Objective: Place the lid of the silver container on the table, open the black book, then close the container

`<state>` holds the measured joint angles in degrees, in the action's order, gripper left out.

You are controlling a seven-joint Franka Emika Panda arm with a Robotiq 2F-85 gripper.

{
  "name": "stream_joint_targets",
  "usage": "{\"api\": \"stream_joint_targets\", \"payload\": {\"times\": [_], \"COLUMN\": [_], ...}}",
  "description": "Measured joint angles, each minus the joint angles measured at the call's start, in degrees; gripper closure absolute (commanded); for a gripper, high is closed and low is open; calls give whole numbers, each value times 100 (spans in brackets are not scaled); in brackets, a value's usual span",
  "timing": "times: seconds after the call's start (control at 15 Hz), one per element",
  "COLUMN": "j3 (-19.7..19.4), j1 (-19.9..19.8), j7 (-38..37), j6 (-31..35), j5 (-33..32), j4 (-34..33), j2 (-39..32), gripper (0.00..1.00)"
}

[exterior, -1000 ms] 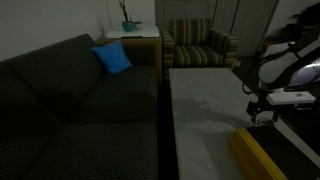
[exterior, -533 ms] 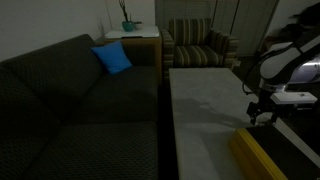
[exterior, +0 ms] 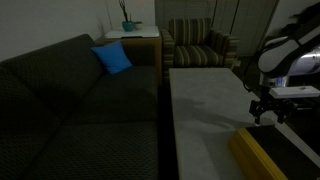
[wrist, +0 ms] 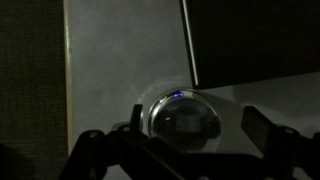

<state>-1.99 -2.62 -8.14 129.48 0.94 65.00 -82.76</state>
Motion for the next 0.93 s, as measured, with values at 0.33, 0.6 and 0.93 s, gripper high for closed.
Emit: {"api": "stream_joint_targets", "payload": {"times": [0.33,0.6,0.93], "j3": [-116,-135,-120], "j1": [70,10,-45], "j7": [-261,-279,-277], "j6": [274,798,1264], "j5": [1,12,53], "j4": [13,61,120], "j2": [6,-91,-182], "gripper": [0,0,34]}}
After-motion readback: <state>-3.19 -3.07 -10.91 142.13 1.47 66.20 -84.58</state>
